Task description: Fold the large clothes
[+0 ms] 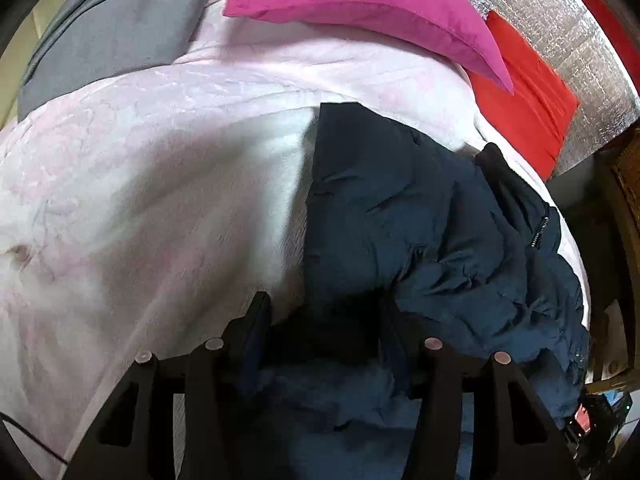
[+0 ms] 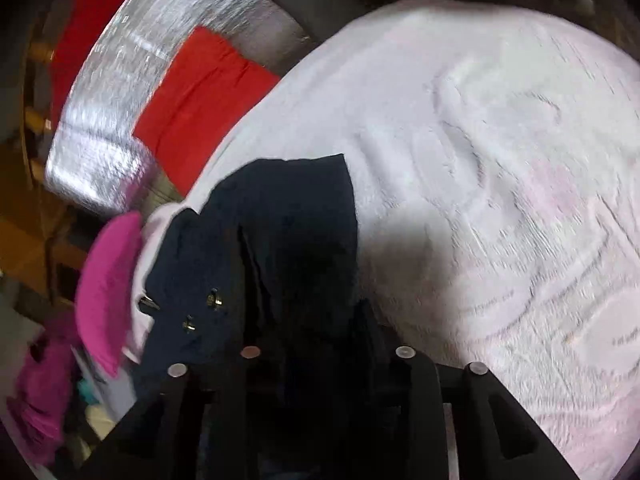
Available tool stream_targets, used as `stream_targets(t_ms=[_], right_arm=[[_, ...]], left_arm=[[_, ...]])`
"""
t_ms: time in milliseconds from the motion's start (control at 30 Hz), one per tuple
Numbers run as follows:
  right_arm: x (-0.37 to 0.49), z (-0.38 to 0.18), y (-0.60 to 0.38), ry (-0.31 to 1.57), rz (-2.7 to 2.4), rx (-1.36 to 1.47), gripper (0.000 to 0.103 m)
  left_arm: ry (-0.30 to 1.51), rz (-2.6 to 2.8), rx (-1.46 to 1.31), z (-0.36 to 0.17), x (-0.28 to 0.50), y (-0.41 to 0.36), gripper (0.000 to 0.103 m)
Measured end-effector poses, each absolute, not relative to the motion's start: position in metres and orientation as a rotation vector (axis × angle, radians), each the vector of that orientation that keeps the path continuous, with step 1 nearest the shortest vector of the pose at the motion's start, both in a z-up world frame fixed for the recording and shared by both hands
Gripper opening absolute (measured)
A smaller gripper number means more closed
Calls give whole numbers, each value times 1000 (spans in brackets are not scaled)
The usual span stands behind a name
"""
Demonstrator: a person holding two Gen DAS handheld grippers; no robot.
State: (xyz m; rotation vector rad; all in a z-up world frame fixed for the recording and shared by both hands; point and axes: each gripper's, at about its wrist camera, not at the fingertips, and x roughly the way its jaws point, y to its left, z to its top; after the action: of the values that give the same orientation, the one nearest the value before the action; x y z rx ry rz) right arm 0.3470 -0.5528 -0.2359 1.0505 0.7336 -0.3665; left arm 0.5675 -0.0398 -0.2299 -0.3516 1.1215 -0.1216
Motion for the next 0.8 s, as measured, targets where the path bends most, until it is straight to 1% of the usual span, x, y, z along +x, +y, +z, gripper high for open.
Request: stream_targets(t_ms=[33, 67, 167, 367, 433, 467, 500, 667, 733, 800], right_arm=[[343, -230, -552, 709, -357, 1060, 58], [339, -225, -550, 686, -360, 1055, 66], [327, -205, -544, 626, -334, 1013, 67], [298, -192, -530, 609, -288, 978, 67], [282, -186, -526, 609, -275, 958, 67], [275, -183, -523, 606, -269, 947, 67], [268, -180, -519, 601, -261, 939, 67], [224, -167, -501, 594, -218, 889, 67], [205, -167, -497, 597, -211, 884, 67], [185, -170, -494, 607, -197, 905, 67]], left_arm=[[1116, -120, -352, -227, 565, -38, 56], [1105, -120, -351, -222, 561, -36, 56], [1076, -137, -358, -207, 546, -29, 56], [989, -143, -278, -182, 506, -22, 56], [955, -140, -257, -175, 487, -15, 60], [941, -140, -247, -173, 478, -13, 63], [929, -139, -232, -173, 467, -11, 65], [893, -142, -122, -175, 412, 7, 67], [907, -130, -101, -182, 387, 22, 67], [951, -146, -142, -190, 366, 42, 67]])
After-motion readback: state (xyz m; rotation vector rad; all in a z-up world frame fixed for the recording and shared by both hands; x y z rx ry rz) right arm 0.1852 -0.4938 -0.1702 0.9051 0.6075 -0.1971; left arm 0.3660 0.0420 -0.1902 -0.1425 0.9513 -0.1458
